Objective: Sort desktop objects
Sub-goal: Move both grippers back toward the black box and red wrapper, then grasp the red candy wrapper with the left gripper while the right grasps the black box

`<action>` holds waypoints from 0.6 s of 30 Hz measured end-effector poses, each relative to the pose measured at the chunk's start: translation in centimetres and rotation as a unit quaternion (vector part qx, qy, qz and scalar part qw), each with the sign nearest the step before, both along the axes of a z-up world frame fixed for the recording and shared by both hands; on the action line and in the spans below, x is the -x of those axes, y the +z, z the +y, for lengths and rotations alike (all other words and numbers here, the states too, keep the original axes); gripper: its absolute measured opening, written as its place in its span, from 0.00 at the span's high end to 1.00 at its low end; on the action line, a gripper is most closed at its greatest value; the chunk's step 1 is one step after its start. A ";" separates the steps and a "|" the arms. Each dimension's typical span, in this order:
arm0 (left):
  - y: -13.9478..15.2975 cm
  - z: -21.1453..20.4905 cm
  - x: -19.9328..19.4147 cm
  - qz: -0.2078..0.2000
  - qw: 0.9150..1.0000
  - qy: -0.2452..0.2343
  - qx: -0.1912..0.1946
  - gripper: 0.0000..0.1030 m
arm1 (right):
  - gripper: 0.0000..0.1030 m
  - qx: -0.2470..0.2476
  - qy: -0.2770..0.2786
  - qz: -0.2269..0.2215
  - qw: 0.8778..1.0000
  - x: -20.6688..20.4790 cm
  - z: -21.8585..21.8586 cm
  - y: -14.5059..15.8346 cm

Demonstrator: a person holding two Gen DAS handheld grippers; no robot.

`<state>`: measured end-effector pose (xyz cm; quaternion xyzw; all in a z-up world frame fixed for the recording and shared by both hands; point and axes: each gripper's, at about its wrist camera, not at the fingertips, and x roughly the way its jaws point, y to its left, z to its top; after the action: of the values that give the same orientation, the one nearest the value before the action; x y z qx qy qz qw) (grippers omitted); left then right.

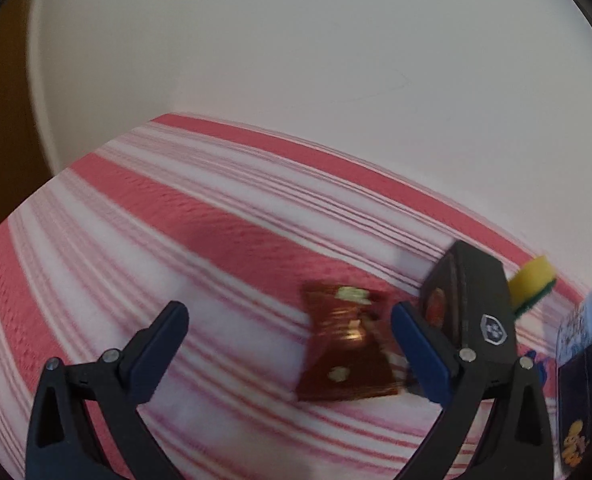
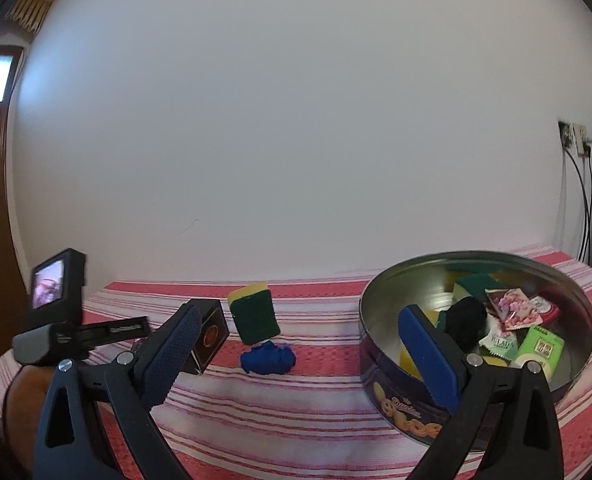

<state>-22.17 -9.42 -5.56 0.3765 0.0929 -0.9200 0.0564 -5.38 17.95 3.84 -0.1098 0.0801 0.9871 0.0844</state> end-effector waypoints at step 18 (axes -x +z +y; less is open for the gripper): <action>-1.8 2.3 1.9 -0.066 0.992 -0.090 0.050 0.39 | 0.02 0.021 0.016 -0.010 1.000 -0.1 0.1 -0.2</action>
<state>-24.11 -7.12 -7.31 0.4400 0.0085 -0.8979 -0.0020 -5.29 18.01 3.61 -0.1227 0.0978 0.9853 0.0671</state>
